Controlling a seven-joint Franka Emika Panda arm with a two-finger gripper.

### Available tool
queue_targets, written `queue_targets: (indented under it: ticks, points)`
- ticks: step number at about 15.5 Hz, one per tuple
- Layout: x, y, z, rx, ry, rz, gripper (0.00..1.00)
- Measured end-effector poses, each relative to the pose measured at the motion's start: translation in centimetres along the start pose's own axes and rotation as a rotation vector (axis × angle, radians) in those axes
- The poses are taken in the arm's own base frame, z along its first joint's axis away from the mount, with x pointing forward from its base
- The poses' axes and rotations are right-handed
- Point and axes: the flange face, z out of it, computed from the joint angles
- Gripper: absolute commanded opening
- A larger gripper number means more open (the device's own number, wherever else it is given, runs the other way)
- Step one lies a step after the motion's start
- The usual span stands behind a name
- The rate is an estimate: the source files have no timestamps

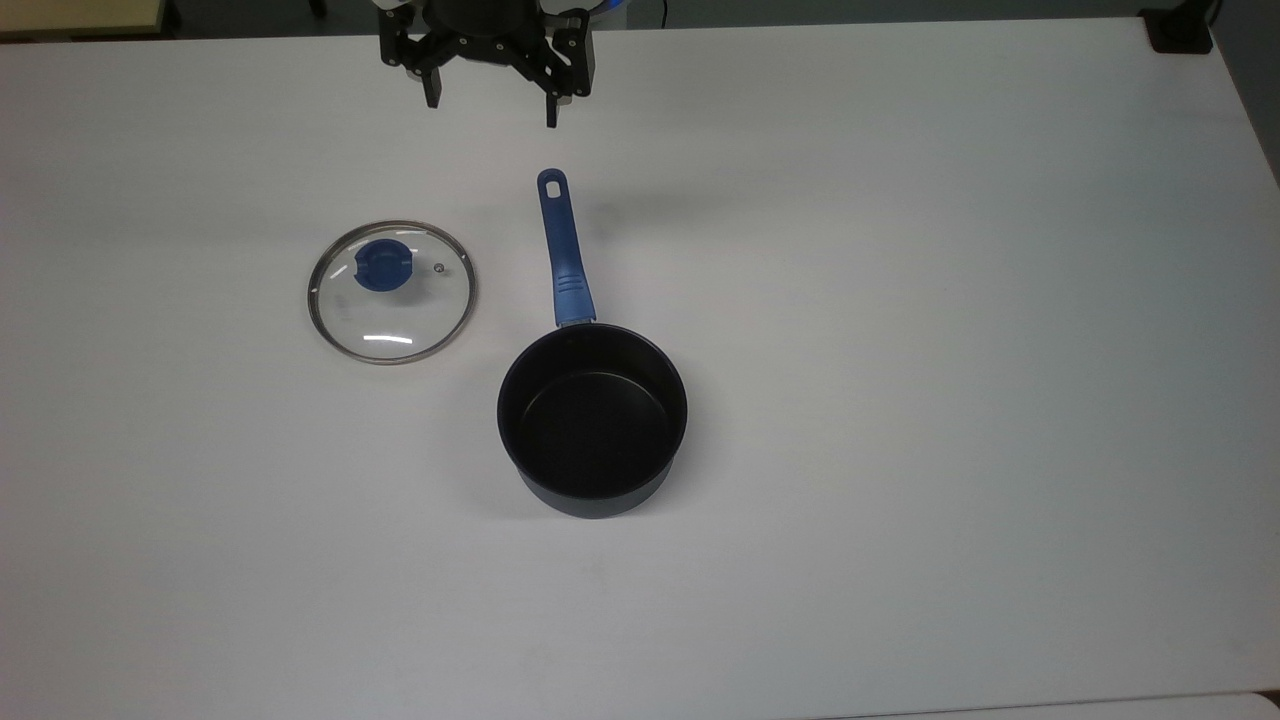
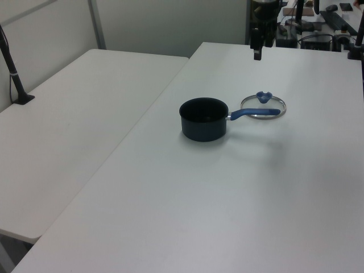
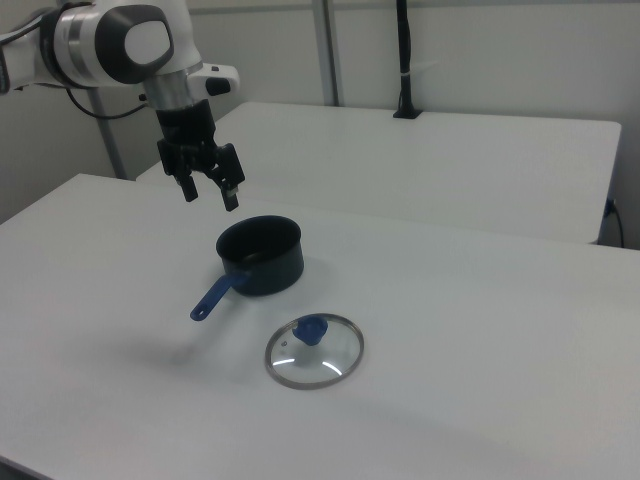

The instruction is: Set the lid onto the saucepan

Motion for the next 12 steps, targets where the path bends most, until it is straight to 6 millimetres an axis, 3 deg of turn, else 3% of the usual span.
queue_targets:
  ticks: [12]
  points:
    - [0.04, 0.34, 0.03, 0.000, 0.000, -0.014, 1.00]
